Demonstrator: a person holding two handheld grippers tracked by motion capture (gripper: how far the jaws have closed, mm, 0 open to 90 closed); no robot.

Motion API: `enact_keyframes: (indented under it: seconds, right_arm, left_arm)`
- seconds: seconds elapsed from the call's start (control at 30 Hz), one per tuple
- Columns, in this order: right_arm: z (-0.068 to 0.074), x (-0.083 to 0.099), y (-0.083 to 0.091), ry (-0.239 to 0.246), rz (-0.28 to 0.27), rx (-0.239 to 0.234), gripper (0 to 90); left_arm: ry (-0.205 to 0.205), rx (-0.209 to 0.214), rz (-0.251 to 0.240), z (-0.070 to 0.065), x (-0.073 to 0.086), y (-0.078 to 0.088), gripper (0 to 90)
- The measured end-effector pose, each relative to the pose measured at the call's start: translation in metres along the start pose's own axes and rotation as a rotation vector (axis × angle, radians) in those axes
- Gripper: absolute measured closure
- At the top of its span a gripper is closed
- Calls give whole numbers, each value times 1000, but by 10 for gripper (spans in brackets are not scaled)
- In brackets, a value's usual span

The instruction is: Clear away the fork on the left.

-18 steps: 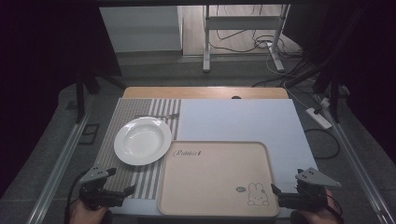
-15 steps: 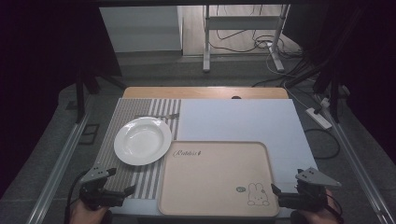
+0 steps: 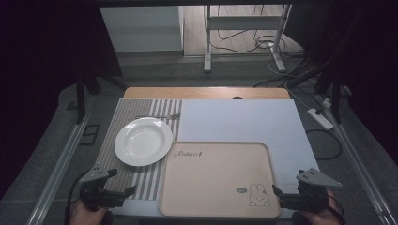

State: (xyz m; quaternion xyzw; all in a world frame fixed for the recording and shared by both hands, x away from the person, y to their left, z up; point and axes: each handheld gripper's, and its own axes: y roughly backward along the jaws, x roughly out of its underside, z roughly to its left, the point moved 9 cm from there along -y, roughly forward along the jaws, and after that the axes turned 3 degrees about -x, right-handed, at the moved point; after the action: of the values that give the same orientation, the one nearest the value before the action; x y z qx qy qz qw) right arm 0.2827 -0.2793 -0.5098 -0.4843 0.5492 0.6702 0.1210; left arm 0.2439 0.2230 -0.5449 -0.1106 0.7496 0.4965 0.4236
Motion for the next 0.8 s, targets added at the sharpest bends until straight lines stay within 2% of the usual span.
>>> enact_keyframes:
  seconds: [0.27, 0.5, 0.7, 0.8]
  right_arm:
    - [0, 0, 0, 3, 0, 0, 0]
    - [0, 0, 0, 2, 3, 1, 0]
    - [0, 0, 0, 1, 1, 4, 0]
    - [0, 0, 0, 1, -1, 5, 0]
  left_arm:
    - [0, 3, -1, 0, 0, 0, 11]
    - [-23, -6, 10, -2, 0, 0, 0]
    - [-27, 27, 1, -9, -4, -2, 0]
    - [-55, 30, 5, -14, -7, -4, 0]
